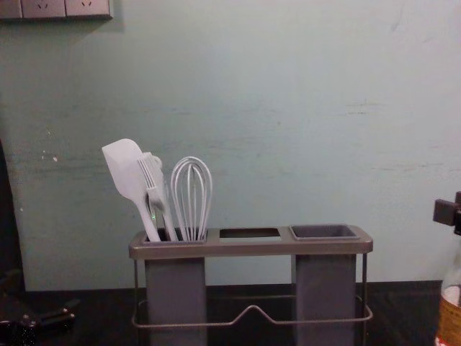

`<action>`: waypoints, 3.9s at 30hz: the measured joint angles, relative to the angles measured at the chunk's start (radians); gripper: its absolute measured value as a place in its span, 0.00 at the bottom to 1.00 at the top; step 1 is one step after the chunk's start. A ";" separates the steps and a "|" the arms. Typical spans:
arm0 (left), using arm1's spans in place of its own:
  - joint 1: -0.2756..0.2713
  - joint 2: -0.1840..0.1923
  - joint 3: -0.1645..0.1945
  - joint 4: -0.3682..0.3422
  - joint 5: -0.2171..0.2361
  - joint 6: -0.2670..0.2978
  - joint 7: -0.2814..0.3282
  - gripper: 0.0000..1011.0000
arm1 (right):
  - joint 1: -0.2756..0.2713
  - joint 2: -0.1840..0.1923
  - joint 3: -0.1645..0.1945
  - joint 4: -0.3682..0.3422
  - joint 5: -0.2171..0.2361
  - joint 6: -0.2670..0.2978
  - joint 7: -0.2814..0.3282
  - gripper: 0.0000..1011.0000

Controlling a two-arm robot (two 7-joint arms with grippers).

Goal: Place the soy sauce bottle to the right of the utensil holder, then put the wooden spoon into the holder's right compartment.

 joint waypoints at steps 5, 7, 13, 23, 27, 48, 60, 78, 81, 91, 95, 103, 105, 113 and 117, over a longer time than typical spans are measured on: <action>0.000 0.000 0.000 0.000 0.000 0.000 0.000 0.99 | 0.056 -0.024 -0.025 0.057 -0.008 0.005 0.000 0.38; 0.000 0.000 0.000 0.000 0.000 0.000 0.000 0.99 | 0.073 -0.031 -0.032 0.075 -0.011 0.005 0.000 0.38; 0.000 0.000 0.000 0.000 0.000 0.000 0.000 0.99 | 0.145 -0.065 -0.059 0.166 -0.013 0.001 0.007 0.38; 0.000 0.000 0.000 0.000 0.000 0.000 0.000 0.99 | 0.223 -0.114 -0.088 0.271 -0.006 -0.012 0.017 0.38; 0.000 0.000 0.000 0.000 0.000 0.000 0.000 0.99 | 0.246 -0.130 -0.099 0.306 -0.011 -0.024 0.017 0.38; 0.000 0.000 0.000 0.000 0.000 0.000 0.000 0.99 | 0.277 -0.164 -0.105 0.355 -0.013 -0.026 0.011 0.60; 0.000 0.000 0.000 0.000 0.000 0.000 0.000 0.99 | 0.274 -0.166 -0.095 0.348 0.006 -0.022 0.011 0.96; 0.000 0.000 0.000 0.000 0.000 0.000 0.000 0.99 | 0.237 -0.147 -0.079 0.269 0.019 -0.036 0.011 0.99; 0.000 0.000 0.000 0.000 0.000 0.000 0.000 0.99 | 0.205 -0.132 -0.075 0.197 0.018 -0.045 0.011 0.99; 0.000 0.000 0.000 0.000 0.000 0.000 0.000 0.99 | 0.125 -0.086 -0.092 0.055 0.012 -0.067 0.043 0.99; 0.000 0.000 0.000 0.000 0.000 0.000 0.000 0.99 | 0.092 -0.060 -0.112 0.008 -0.013 -0.076 0.058 0.99; 0.000 0.000 0.000 0.000 0.000 0.000 0.000 0.99 | 0.039 -0.018 -0.162 -0.048 -0.066 -0.022 0.057 0.99; 0.000 0.000 0.000 0.000 0.000 0.000 0.000 0.99 | 0.030 -0.014 -0.175 -0.050 -0.069 -0.003 0.056 0.99; 0.000 0.000 0.000 0.000 0.000 0.000 0.000 0.99 | 0.011 -0.012 -0.221 -0.030 -0.075 0.041 0.056 0.99; 0.000 0.000 0.000 0.000 0.000 0.000 0.000 0.99 | 0.007 -0.014 -0.239 -0.009 -0.082 0.050 0.056 0.99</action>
